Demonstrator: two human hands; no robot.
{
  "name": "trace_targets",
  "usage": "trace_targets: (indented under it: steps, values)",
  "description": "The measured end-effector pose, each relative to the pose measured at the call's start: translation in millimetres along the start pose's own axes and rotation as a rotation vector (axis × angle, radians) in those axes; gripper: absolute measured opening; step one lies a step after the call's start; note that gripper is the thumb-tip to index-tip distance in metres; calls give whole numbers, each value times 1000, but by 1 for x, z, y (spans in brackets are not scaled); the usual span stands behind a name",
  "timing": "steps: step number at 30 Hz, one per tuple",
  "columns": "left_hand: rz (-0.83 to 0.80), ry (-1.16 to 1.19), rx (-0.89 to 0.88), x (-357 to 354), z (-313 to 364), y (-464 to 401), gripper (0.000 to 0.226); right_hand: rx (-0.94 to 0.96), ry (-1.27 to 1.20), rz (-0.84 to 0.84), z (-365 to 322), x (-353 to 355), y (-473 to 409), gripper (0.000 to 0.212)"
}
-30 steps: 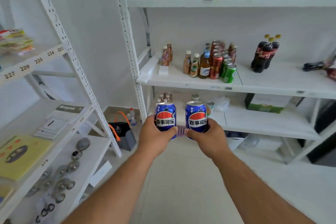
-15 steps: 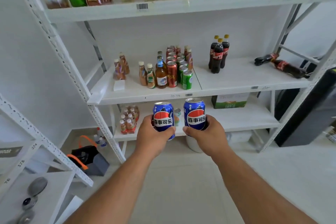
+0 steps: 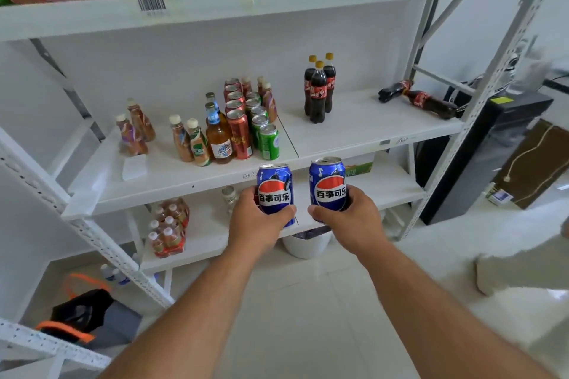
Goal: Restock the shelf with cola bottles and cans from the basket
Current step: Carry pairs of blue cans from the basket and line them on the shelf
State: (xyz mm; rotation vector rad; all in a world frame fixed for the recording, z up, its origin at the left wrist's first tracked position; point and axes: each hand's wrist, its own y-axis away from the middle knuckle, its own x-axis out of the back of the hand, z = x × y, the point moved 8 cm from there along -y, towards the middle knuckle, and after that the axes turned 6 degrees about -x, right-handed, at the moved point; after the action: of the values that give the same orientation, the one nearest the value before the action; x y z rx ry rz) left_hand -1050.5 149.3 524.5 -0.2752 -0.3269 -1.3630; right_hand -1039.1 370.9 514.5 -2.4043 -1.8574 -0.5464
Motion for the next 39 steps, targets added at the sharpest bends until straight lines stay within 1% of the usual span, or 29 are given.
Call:
trace_targets:
  steps: [3, 10, 17, 21, 30, 35, 39]
  values:
    - [-36, 10, -19, -11, 7, -25, 71, -3, 11, 45, -8, 4, -18, 63]
    - [-123, 64, -50, -43, 24, -71, 61, -15, 13, 111, -19, 19, -54, 61]
    - [-128, 65, -69, -96, 46, -103, 62, -18, -5, 142, -13, 60, -103, 62]
    - [-119, 54, -88, -143, 68, -115, 68, -14, -29, 137, -2, 98, -140, 62]
    - [-81, 37, -76, -259, 115, -140, 71, -1, -20, 71, 22, 191, -229, 58]
    - [-66, 38, -42, -289, 122, -158, 59, -9, -17, 48, 26, 213, -265, 54]
    - [-51, 35, -26, -301, 123, -181, 60, -12, -18, 20, 24, 212, -292, 52]
